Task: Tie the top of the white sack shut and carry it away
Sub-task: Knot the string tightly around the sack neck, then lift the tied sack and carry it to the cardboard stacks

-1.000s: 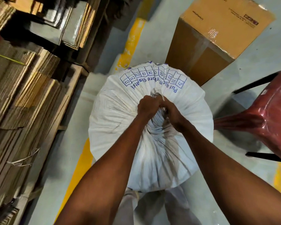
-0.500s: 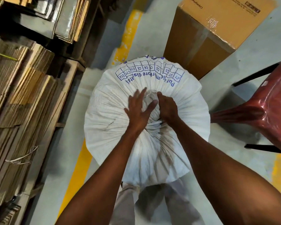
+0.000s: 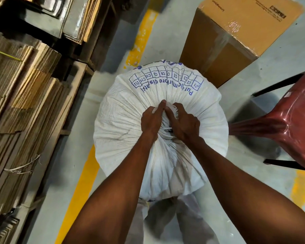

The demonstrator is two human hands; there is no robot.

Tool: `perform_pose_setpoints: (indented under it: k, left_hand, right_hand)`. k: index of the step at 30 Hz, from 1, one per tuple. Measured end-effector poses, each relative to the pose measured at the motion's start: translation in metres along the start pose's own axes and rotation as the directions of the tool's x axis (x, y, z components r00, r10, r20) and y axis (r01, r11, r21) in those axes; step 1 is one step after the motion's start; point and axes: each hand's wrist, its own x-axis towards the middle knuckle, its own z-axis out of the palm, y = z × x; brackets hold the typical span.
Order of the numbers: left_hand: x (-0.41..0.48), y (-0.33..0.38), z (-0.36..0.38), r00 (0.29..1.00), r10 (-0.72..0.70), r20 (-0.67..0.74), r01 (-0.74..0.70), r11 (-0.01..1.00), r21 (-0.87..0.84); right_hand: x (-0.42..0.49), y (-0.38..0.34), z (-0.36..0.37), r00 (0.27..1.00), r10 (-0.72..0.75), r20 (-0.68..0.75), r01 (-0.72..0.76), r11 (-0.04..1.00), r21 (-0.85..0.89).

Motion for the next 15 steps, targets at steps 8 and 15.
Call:
perform_pose_setpoints:
  k: [8, 15]
  left_hand:
    - [-0.020, 0.016, -0.036, 0.999, 0.020, -0.025, -0.028, 0.923, -0.384]
    - [-0.047, 0.101, -0.104, 0.973, 0.068, -0.221, -0.132, 0.947, -0.291]
  right_hand:
    - [0.030, -0.066, -0.011, 0.941, 0.226, 0.252, -0.312, 0.867, 0.388]
    - [0.005, -0.170, -0.071, 0.968, 0.138, 0.211, -0.228, 0.839, 0.494]
